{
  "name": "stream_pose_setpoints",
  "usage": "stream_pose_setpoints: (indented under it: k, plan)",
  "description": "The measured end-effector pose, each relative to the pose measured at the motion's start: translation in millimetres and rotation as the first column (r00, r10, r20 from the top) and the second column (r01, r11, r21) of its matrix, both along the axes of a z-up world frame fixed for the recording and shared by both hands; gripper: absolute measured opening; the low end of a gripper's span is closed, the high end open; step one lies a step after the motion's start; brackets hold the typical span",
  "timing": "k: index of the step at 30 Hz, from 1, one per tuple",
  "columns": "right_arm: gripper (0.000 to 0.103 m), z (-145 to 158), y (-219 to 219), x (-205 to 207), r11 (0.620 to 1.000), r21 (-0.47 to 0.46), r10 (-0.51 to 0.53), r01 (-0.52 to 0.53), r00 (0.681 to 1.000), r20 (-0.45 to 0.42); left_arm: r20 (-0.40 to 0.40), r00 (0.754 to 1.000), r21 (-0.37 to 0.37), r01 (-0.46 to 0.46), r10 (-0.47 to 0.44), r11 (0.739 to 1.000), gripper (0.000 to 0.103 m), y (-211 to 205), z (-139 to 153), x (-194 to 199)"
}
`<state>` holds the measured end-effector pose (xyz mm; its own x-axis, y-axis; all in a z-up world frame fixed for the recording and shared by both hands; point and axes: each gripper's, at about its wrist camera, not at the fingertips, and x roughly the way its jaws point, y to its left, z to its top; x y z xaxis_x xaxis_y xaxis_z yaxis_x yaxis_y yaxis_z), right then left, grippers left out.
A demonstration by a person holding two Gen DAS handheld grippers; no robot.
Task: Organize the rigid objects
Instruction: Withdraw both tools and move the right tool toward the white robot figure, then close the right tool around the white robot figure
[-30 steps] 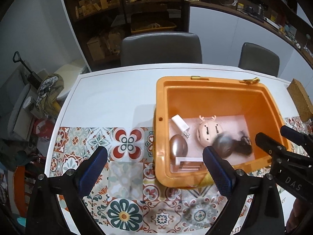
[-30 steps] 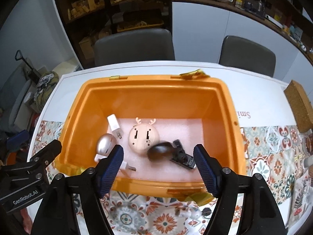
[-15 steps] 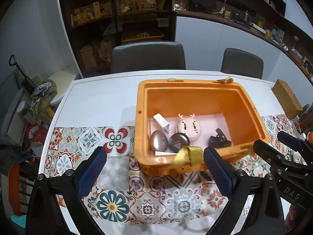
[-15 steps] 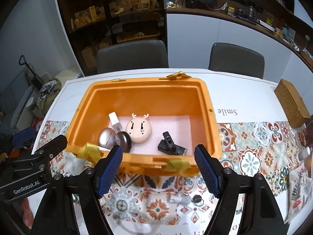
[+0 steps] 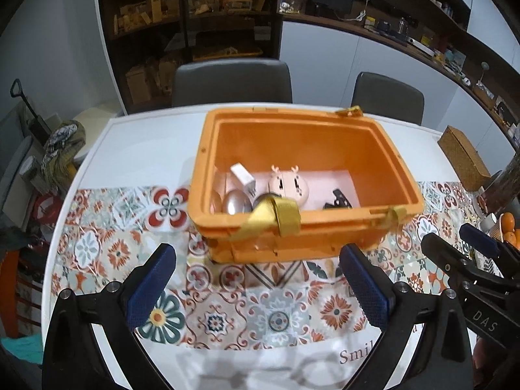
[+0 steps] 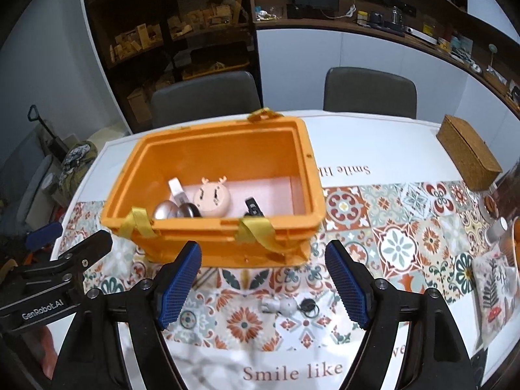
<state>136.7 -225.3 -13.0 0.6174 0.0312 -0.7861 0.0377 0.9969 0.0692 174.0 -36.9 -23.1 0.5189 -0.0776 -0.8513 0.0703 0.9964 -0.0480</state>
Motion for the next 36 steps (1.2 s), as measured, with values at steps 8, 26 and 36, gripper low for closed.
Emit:
stream_pose_setpoints:
  k: [8, 26, 36]
  plan:
    - [0.078, -31, -3, -9, 1.000, 0.005, 0.011, -0.010, 0.999, -0.046, -0.051, 0.998, 0.012, -0.022, 0.023, 1.000, 0.103, -4, -29, -10]
    - [0.078, -95, 1, -10, 0.997, 0.039, 0.067, -0.063, 0.990, -0.121, -0.196, 0.978, 0.037, -0.060, 0.066, 0.998, 0.103, -6, -97, -15]
    - [0.070, -131, -5, 6, 0.998, 0.046, 0.060, -0.052, 0.981, -0.182, -0.219, 0.973, 0.089, -0.059, 0.078, 0.994, 0.103, -14, -120, -10]
